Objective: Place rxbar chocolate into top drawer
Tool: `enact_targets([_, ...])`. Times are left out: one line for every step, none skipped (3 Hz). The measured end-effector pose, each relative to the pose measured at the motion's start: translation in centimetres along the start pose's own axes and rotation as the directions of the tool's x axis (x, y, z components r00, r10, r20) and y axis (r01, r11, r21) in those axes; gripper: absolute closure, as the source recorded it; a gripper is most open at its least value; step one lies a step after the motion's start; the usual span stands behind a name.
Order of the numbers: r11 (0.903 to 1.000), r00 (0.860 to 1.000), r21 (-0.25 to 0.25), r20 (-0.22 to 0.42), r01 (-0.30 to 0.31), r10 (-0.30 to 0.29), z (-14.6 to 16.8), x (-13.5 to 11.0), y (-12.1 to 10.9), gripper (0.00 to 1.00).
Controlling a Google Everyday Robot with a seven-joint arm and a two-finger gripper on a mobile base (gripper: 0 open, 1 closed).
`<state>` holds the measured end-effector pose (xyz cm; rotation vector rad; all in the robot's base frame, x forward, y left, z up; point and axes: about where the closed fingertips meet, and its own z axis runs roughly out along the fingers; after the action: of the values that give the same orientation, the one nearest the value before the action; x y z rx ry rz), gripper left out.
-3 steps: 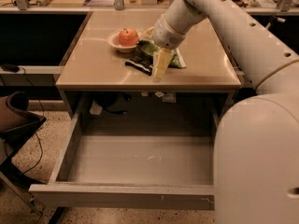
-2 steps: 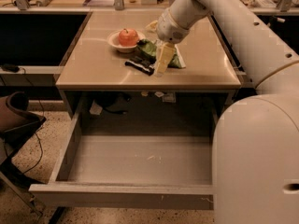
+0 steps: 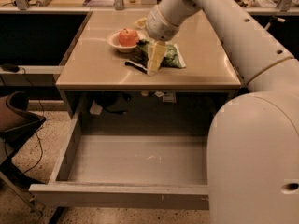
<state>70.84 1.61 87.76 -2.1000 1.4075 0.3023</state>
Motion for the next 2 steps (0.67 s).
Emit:
enact_targets([0.9713, 0.971, -0.019, 0.044, 0.237, -0.236, 1.23, -5.97, -0.86, 0.00])
enact_targets([0.9629, 0.962, -0.020, 0.047, 0.269, -0.268, 1.60, -6.13, -0.92, 0.00])
